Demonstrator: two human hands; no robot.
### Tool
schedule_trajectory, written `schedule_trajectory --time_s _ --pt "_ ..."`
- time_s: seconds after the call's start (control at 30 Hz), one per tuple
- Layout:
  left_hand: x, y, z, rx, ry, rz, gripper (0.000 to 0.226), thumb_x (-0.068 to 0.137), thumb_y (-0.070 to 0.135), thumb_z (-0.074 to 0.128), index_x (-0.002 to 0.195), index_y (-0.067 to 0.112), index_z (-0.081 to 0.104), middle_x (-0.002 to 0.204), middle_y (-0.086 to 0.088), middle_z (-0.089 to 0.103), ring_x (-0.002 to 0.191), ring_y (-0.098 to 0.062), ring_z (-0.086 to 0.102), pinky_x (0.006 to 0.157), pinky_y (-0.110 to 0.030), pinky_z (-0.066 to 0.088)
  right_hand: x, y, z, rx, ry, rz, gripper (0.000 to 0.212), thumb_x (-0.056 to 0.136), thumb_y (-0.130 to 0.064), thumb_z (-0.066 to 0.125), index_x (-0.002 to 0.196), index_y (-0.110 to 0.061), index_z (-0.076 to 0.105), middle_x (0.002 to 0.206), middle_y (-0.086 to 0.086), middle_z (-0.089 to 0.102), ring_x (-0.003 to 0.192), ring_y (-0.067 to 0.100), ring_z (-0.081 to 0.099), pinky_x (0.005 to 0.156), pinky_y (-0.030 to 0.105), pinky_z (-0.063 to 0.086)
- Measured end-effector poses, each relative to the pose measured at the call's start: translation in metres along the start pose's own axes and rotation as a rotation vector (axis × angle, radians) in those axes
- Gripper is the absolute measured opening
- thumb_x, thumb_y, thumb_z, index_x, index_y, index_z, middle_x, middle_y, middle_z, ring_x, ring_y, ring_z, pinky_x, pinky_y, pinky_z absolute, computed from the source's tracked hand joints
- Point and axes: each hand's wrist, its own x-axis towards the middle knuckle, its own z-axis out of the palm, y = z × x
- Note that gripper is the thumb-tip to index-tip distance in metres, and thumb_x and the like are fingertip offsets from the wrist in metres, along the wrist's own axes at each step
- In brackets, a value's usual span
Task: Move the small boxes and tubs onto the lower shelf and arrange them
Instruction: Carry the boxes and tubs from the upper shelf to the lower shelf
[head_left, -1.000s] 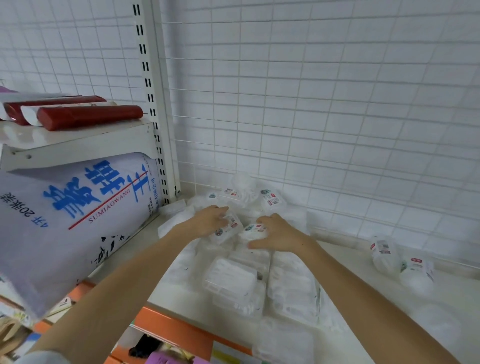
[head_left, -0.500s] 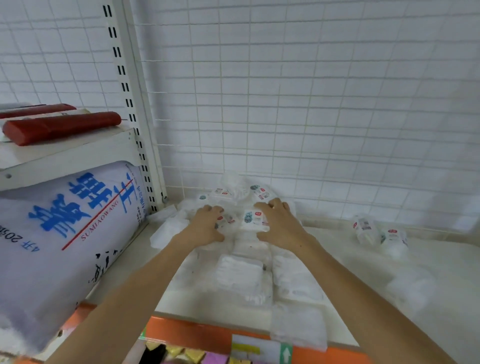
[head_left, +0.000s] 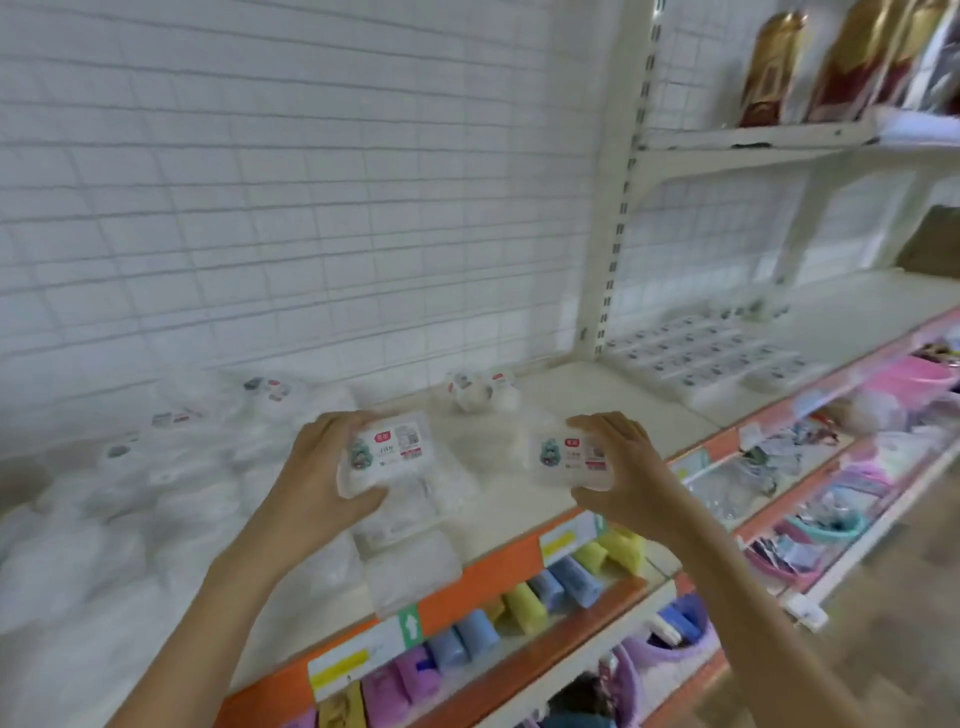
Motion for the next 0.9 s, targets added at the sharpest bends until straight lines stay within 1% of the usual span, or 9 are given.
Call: schedule_trajectory --time_s 0.1,0.27,0.33,0.4,0.47,0.53,0.6,0.7,0.9 --pt "0.011 0.036 0.045 -0.089 -0.071 0.082 0.062 0.058 0.053 0.055 0.117 0.037 0.040 0.113 0.018 0.044 0.102 0.002 0.035 0.087 0.005 0.019 -0.053 0.034 -0.032 -0.025 0.069 0.109 0.068 0.071 -0.019 0.074 0.131 -0.021 0.043 0.115 -0.008 0.038 0.106 0.010 0.034 0.088 0.022 0.032" --pt "0.021 0.090 0.124 -0.221 -0.183 0.158 0.068 0.057 0.051 0.055 0.118 0.022 0.048 0.112 0.019 0.043 0.104 0.000 0.038 0.087 0.005 0.023 -0.128 0.089 -0.067 -0.023 0.133 0.278 0.071 0.067 -0.017 0.076 0.130 -0.022 0.044 0.113 -0.012 0.036 0.107 0.010 0.037 0.086 0.020 0.031" --pt "0.024 0.109 0.153 -0.242 -0.196 0.159 0.069 0.055 0.050 0.054 0.117 0.020 0.050 0.111 0.012 0.047 0.103 -0.001 0.041 0.088 -0.003 0.028 -0.153 0.113 -0.077 -0.004 0.154 0.321 0.072 0.066 -0.014 0.077 0.130 -0.021 0.045 0.113 -0.011 0.037 0.108 0.011 0.038 0.088 0.021 0.033" --pt "0.027 0.128 0.180 -0.257 -0.207 0.135 0.066 0.053 0.051 0.053 0.115 0.027 0.048 0.110 0.010 0.047 0.103 -0.004 0.043 0.086 -0.011 0.031 -0.177 0.137 -0.086 0.022 0.177 0.353 0.072 0.065 -0.015 0.078 0.129 -0.022 0.045 0.116 -0.011 0.038 0.111 0.011 0.038 0.091 0.024 0.039" --pt "0.028 0.149 0.207 -0.261 -0.227 0.129 0.063 0.053 0.053 0.053 0.112 0.032 0.047 0.108 0.012 0.047 0.101 -0.001 0.041 0.083 -0.005 0.030 -0.199 0.161 -0.096 0.047 0.178 0.393 0.072 0.066 -0.018 0.077 0.130 -0.024 0.043 0.118 -0.012 0.038 0.113 0.009 0.037 0.091 0.020 0.038" --pt "0.029 0.165 0.233 -0.249 -0.241 0.135 0.068 0.056 0.052 0.054 0.115 0.020 0.052 0.108 0.006 0.049 0.100 -0.001 0.041 0.084 0.000 0.028 -0.216 0.185 -0.104 0.069 0.177 0.439 0.073 0.066 -0.018 0.076 0.131 -0.023 0.043 0.115 -0.011 0.038 0.113 0.008 0.035 0.088 0.014 0.033" --pt "0.033 0.182 0.262 -0.235 -0.246 0.107 0.077 0.056 0.053 0.053 0.119 0.010 0.053 0.112 0.001 0.048 0.105 -0.008 0.044 0.086 -0.006 0.029 -0.232 0.211 -0.109 0.088 0.182 0.458 0.073 0.064 -0.020 0.074 0.131 -0.021 0.044 0.114 -0.010 0.038 0.113 0.009 0.035 0.092 0.018 0.035" --pt "0.038 0.206 0.288 -0.236 -0.249 0.073 0.084 0.054 0.059 0.051 0.123 0.012 0.050 0.117 0.002 0.045 0.112 -0.015 0.043 0.089 -0.022 0.030 -0.243 0.241 -0.115 0.116 0.174 0.488 0.071 0.068 -0.017 0.076 0.131 -0.024 0.043 0.117 -0.012 0.036 0.113 0.008 0.033 0.099 0.029 0.040" --pt "0.072 0.245 0.330 -0.253 -0.291 0.040 0.074 0.054 0.059 0.057 0.120 0.031 0.042 0.116 0.008 0.045 0.114 -0.015 0.045 0.095 -0.039 0.044 -0.235 0.298 -0.141 0.139 0.156 0.480 0.070 0.073 -0.018 0.074 0.132 -0.031 0.038 0.118 -0.018 0.031 0.115 0.006 0.035 0.094 0.020 0.040"
